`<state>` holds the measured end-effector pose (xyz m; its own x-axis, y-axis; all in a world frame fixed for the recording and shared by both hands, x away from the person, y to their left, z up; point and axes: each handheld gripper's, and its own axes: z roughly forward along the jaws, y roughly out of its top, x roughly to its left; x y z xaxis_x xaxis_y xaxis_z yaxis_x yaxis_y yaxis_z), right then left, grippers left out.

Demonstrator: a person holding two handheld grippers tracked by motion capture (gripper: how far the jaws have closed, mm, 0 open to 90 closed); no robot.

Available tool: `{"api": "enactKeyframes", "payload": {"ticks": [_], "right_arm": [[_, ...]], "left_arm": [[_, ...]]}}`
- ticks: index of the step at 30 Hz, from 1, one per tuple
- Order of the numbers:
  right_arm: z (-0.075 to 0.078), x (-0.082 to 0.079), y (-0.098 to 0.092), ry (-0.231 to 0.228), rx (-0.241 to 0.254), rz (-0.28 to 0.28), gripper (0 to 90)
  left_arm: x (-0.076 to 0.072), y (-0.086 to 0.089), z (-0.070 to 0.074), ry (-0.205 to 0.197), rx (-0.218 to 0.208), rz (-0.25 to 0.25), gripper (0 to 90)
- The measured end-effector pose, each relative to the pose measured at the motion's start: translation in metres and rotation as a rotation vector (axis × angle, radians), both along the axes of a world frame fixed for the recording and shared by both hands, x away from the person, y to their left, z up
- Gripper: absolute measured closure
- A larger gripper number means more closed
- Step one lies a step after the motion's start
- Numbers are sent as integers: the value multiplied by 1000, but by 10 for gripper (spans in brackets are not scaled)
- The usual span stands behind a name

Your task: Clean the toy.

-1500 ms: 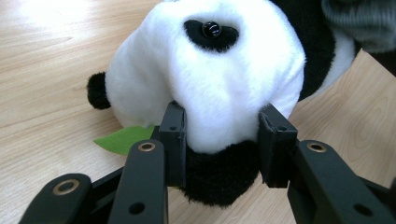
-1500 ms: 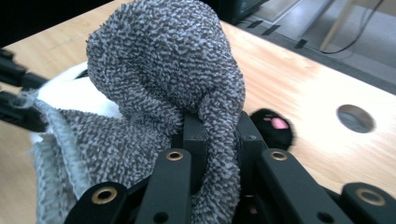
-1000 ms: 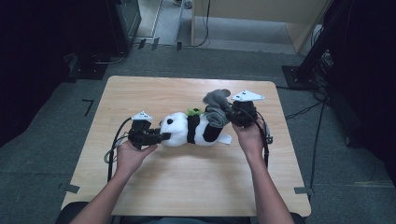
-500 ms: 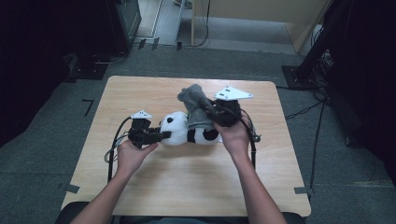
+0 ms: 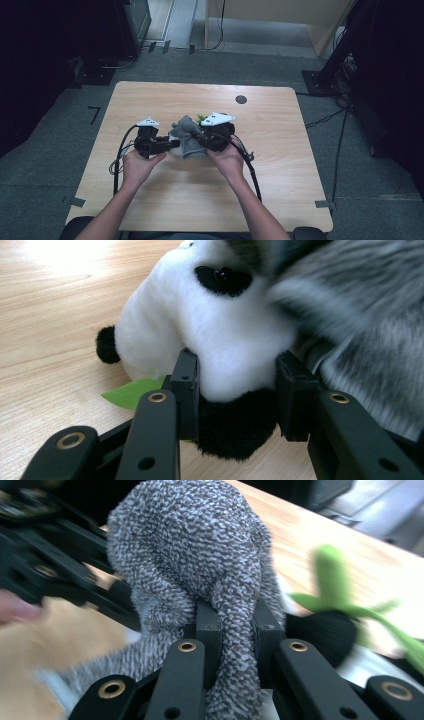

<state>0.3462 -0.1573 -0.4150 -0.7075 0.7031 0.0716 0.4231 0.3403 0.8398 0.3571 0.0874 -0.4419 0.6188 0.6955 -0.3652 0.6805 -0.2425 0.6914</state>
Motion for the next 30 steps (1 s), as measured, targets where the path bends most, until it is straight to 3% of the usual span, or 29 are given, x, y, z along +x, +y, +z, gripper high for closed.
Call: {"api": "enactKeyframes", "payload": {"ticks": [9,12,21,24,27,30], "right_arm": [[12,4,-53,-30,-23,-117,805],[14,6,-72,-6,1,-148,806],[24,3,-88,-31,-13,-172,804],[30,0,-94,-81,-58,-216,803],[39,-1,-108,-85,-26,-251,804],[49,-5,-120,-81,47,-262,803]], "left_arm": [[2,2,0,1,-19,-6,612],[1,-1,1,-14,-23,-15,612],[-1,-2,2,-18,-19,-22,612],[-1,-2,2,-25,-14,-21,612],[-1,-1,1,-21,-16,-13,612],[-1,0,2,0,-27,-1,612]]}}
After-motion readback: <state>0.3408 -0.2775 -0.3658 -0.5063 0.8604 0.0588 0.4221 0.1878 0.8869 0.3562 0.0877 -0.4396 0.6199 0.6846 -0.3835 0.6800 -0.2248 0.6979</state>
